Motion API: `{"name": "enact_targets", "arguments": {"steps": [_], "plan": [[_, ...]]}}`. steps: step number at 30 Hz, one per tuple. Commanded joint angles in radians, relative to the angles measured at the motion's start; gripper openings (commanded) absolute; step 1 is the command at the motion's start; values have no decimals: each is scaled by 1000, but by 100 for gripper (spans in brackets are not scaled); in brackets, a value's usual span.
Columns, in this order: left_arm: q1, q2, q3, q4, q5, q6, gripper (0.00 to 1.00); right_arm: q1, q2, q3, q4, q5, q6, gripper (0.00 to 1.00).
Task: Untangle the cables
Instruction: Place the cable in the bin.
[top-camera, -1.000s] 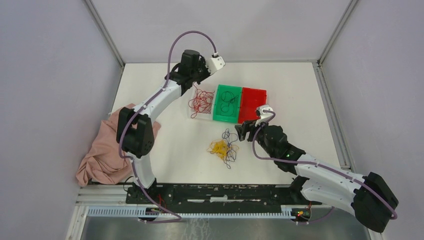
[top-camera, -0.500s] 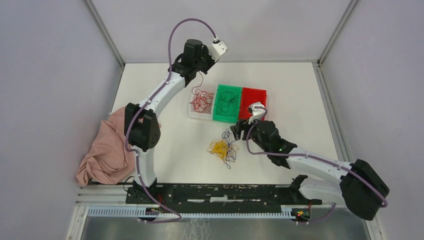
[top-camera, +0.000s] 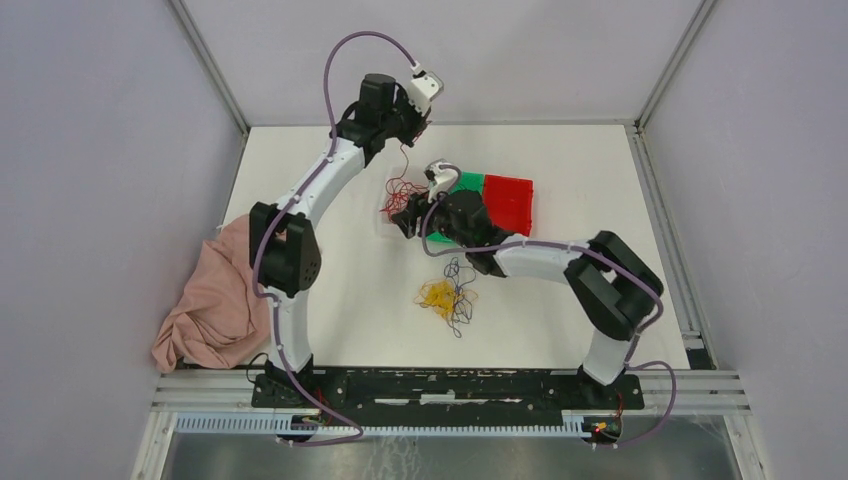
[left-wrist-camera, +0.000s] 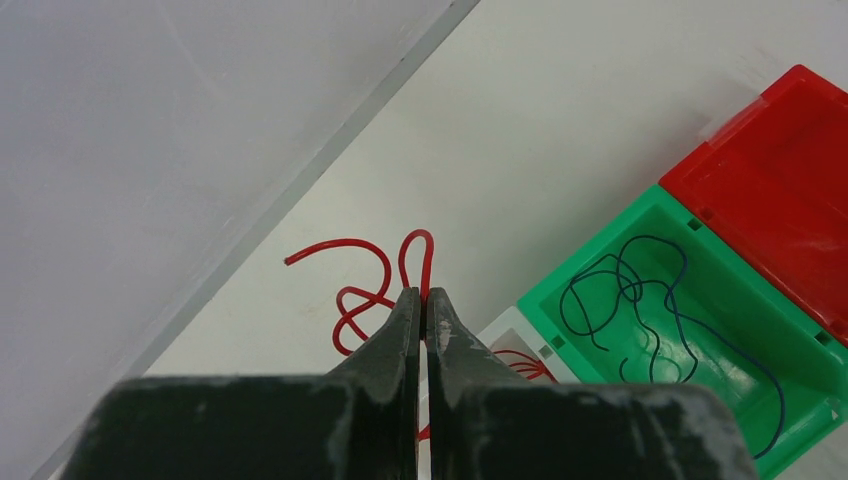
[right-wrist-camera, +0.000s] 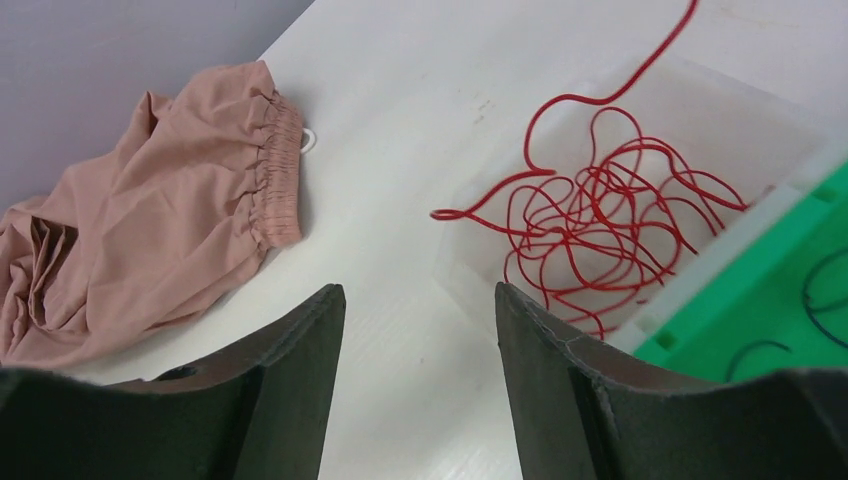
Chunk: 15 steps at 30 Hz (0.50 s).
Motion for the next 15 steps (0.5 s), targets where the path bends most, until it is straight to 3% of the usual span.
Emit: {"name": "enact_targets", "arguments": {"steps": [1,8,12,15], "plan": [[14,-27,50,-6,75,-70,3,-3,140,157,119,-74,29,62],[37,-36,45,-29,115,-82,3,-3,288,312,57,3,-21,51],[48,-43,44,-32,128,-87,3,-4,320,356,-17,99,-28,38],[55,-51,43,-44,148,-94,3,-4,332,390,-89,179,-44,22]]}}
